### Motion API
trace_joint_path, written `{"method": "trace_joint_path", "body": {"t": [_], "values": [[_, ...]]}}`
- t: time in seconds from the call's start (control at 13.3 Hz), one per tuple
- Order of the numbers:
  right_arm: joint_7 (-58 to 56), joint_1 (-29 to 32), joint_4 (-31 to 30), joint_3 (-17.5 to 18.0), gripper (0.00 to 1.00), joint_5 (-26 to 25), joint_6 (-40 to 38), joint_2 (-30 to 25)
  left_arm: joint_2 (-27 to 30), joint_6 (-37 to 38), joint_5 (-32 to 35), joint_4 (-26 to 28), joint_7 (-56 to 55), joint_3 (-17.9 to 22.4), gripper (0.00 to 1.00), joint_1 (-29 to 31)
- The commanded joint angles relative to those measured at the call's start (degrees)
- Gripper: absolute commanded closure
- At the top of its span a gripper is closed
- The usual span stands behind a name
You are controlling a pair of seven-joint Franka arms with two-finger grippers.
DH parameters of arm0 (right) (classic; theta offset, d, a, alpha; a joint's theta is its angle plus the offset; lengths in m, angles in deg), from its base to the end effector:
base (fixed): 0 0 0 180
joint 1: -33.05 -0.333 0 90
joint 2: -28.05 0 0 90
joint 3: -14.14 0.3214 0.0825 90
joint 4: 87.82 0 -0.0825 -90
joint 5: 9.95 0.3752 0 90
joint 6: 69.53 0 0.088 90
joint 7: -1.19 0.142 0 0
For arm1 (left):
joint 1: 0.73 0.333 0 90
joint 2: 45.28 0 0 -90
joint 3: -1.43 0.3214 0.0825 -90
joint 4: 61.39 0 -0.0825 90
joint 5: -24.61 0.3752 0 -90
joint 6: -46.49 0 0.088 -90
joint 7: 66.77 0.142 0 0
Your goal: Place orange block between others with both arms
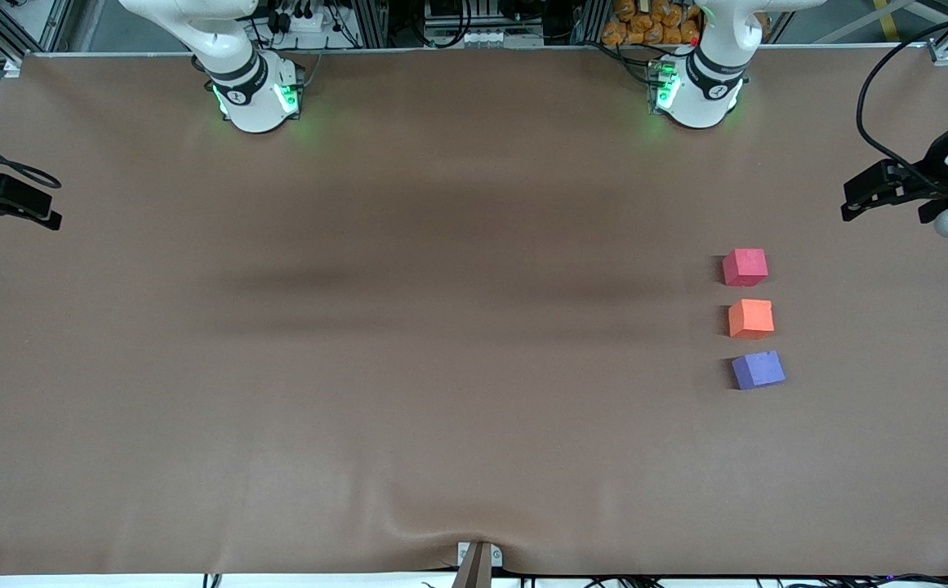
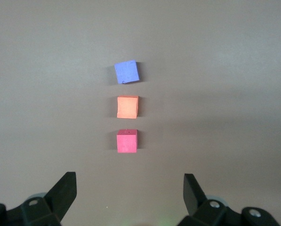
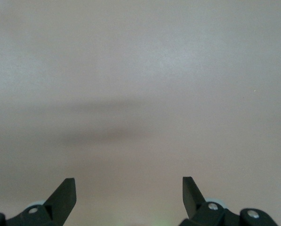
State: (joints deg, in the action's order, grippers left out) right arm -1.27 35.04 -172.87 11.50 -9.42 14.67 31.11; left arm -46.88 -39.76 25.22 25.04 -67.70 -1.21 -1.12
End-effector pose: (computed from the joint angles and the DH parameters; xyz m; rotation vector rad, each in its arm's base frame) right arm 0.5483 -0.0423 0.5967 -3.1283 0.0583 0.1059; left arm 0.5465 -0.0270 0.6027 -3.1303 0.0565 0.0481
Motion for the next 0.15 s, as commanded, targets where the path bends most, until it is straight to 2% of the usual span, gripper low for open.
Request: {"method": "trace_joint_path", "body": {"t": [0.0, 0.08], "values": [[1.0, 0.3, -1.0, 0.7, 0.00, -0.7, -0.2, -1.1, 1.1, 0.6, -0.6, 0.5, 0.0, 0.8, 0.00, -0.6], [1.0, 0.3, -1.0, 0.7, 0.00, -0.7, -0.2, -1.1, 1.2, 1.0, -0.6, 0.5, 0.1, 0.8, 0.00, -0.6]]}}
